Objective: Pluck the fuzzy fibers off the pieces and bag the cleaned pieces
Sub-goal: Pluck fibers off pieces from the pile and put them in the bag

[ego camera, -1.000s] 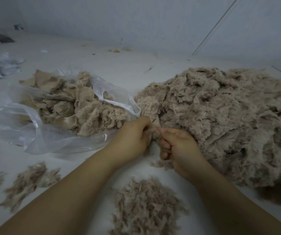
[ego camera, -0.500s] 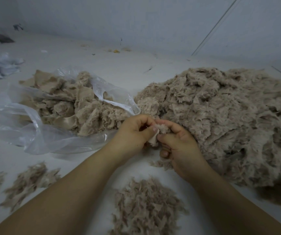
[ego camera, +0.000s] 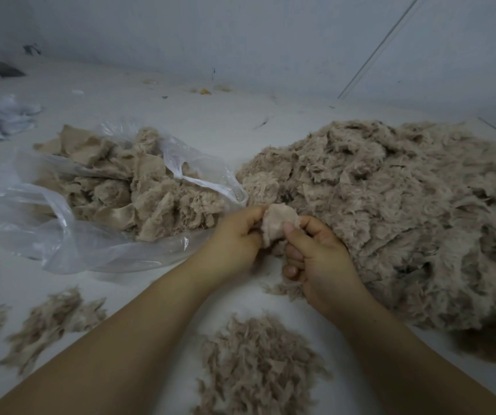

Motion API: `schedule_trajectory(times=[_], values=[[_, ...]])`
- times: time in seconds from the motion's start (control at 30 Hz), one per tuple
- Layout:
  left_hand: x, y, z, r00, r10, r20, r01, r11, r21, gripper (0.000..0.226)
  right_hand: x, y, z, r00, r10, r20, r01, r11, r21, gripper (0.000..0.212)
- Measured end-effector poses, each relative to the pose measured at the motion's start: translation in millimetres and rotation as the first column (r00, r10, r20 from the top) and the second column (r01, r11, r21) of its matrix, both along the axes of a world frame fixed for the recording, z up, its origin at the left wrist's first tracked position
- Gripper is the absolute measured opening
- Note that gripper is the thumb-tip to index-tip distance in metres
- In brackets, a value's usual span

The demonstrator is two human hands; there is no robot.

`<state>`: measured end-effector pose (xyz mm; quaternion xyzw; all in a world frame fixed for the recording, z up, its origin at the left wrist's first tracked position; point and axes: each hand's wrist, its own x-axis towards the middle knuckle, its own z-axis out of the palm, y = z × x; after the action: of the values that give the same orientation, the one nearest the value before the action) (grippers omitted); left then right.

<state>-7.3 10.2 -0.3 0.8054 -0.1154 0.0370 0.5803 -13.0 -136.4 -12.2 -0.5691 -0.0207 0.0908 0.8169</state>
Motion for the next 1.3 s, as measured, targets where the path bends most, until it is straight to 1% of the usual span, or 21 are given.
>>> schedule_trajectory(times=[0.03,0.1,0.13,0.2,0.27,0.33,0.47,0.57,0.63,0.7,0.73,0.77,0.8,0.83,0.87,0.9,0.97,1.0,1.13,1.23,1.3], values=[[1.7,0.8,-3.4,1.000,-0.027,0.003,0.027,0.992,0.121,0.032,-0.1,0.3,0.4,1.000,-0.001,-0.007,0.001,1.000,0.019,0.006],[5.4,1.8,-9.8,0.995,-0.103,0.014,0.092,0.939,0.332,0.031,-0.5,0.3,1.3,1.000,0.002,-0.014,-0.001,0.999,0.055,0.010],[6.7,1.3,-12.5,0.990,-0.141,0.024,0.118,0.900,0.420,0.031,-0.7,-0.1,1.6,1.000,0.004,-0.014,-0.003,0.997,0.071,0.011],[8.2,-0.5,-16.8,0.980,-0.188,0.063,0.126,0.837,0.533,0.027,-1.2,-1.0,1.4,1.000,0.006,-0.018,-0.004,0.995,0.097,0.015],[7.5,-2.4,-18.2,0.970,-0.221,0.105,0.117,0.796,0.594,0.022,-1.9,-1.3,1.0,1.000,0.002,-0.030,0.001,0.994,0.111,0.022],[6.5,-2.0,-16.1,0.959,-0.253,0.131,0.118,0.770,0.627,0.027,-2.5,-1.1,1.3,0.999,-0.008,-0.037,0.013,0.990,0.142,0.023],[4.8,-0.8,-12.9,0.935,-0.276,0.222,0.072,0.763,0.642,0.045,-3.0,-0.9,3.7,0.998,-0.027,-0.055,0.040,0.970,0.239,0.027],[3.2,-2.1,-12.8,0.935,-0.283,0.212,0.079,0.752,0.655,0.042,-3.2,-0.7,2.7,0.998,-0.031,-0.050,0.041,0.975,0.217,0.028],[1.6,-1.5,-10.5,0.955,-0.206,0.211,0.049,0.817,0.574,0.030,-2.8,-0.1,1.8,0.998,-0.039,-0.050,0.048,0.981,0.187,0.033],[1.2,-2.2,-5.2,0.971,-0.025,0.236,-0.076,0.910,0.409,0.021,-3.0,0.2,2.0,0.998,-0.038,-0.042,0.045,0.987,0.156,0.035],[-0.3,-3.1,-1.8,0.968,0.080,0.240,-0.147,0.949,0.279,0.021,-2.9,-0.2,1.9,0.999,-0.036,-0.037,0.041,0.989,0.140,0.035],[-3.4,-5.0,2.7,0.967,0.154,0.201,-0.178,0.978,0.107,0.021,-2.9,-0.5,2.0,0.999,-0.034,-0.030,0.038,0.992,0.123,0.037],[-6.4,-6.7,6.6,0.976,0.171,0.131,-0.165,0.985,-0.058,0.022,-2.8,-0.5,1.8,0.999,-0.032,-0.021,0.034,0.994,0.106,0.038],[-9.6,-7.4,9.5,0.988,0.140,0.062,-0.128,0.978,-0.162,0.030,-2.8,-0.2,1.7,0.999,-0.031,-0.012,0.032,0.996,0.089,0.040],[-12.0,-7.9,9.4,0.997,0.077,0.010,-0.074,0.979,-0.192,0.039,-2.8,0.4,1.3,0.999,-0.034,-0.004,0.034,0.997,0.069,0.041],[-15.0,-9.0,8.6,0.999,0.009,-0.035,-0.015,0.984,-0.179,0.043,-3.0,1.0,1.5,0.999,-0.040,-0.003,0.040,0.998,0.049,0.039],[-17.5,-10.8,6.9,0.993,-0.059,-0.100,0.048,0.992,-0.116,0.034,-2.8,1.1,1.4,0.999,-0.048,-0.021,0.049,0.998,0.039,0.034],[-16.8,-11.4,6.4,0.992,-0.056,-0.116,0.043,0.993,-0.106,0.029,-2.3,0.6,1.1,0.999,-0.043,-0.025,0.044,0.998,0.045,0.034],[-13.4,-8.2,6.0,0.979,-0.064,-0.193,0.022,0.977,-0.212,0.015,-0.9,-0.5,0.8,0.999,-0.038,-0.019,0.039,0.998,0.039,0.035],[-12.0,-6.1,6.7,0.972,-0.044,-0.230,-0.014,0.969,-0.245,0.008,-0.9,1.1,0.9,0.998,-0.059,-0.011,0.059,0.997,0.043,0.046],[-9.5,-3.5,6.0,0.976,0.011,-0.219,-0.061,0.973,-0.222,0.006,-1.5,1.9,1.3,0.998,-0.067,-0.020,0.068,0.996,0.051,0.052]])
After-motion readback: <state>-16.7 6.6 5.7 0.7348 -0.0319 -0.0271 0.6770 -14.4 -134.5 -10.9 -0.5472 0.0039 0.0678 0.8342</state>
